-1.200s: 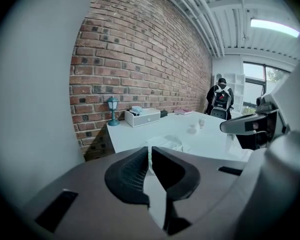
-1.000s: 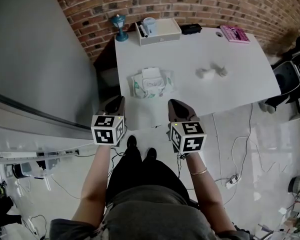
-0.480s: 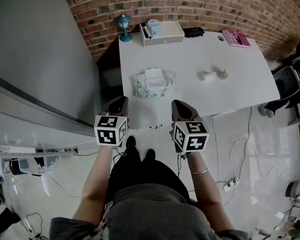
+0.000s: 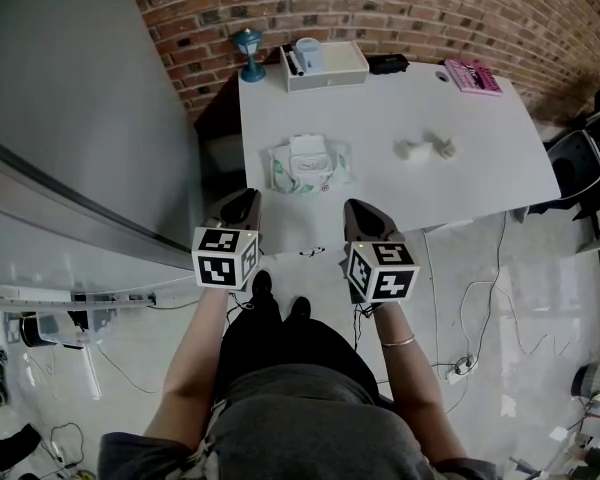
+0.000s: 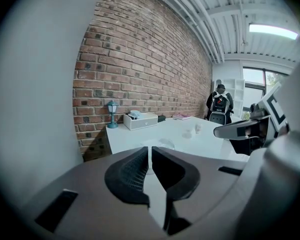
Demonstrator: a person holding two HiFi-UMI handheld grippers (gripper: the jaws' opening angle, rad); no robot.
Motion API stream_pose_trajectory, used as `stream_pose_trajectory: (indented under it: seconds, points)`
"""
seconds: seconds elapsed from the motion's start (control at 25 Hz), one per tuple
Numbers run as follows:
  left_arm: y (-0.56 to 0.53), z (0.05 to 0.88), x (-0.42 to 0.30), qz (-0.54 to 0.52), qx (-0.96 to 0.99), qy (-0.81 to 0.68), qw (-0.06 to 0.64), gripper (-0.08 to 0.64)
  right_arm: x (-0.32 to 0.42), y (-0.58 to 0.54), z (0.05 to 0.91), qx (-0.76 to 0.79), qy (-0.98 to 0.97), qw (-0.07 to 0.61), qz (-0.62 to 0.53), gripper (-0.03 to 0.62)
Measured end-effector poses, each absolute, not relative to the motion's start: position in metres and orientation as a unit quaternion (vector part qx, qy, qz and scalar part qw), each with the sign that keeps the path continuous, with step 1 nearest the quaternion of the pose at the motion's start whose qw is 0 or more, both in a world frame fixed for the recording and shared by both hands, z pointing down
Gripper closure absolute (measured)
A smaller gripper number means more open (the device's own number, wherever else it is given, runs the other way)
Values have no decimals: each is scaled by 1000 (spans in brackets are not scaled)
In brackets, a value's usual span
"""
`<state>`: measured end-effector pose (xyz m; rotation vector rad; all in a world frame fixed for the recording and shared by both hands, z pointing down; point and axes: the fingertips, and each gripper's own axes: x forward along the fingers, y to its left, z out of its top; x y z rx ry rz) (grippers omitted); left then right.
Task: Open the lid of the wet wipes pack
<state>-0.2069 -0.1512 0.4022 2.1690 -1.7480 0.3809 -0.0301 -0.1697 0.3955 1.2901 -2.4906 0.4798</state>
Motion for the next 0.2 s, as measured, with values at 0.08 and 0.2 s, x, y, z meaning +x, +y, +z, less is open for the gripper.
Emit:
stream_pose_trajectory:
  seconds: [0.08, 0.2]
  points:
    - [-150, 403, -205, 134, 761, -614, 164, 526, -29, -169, 395, 448, -866, 146, 166, 589]
    - [-147, 404, -203, 134, 761, -614, 163, 526, -26, -167, 396, 448, -866, 146, 166, 589]
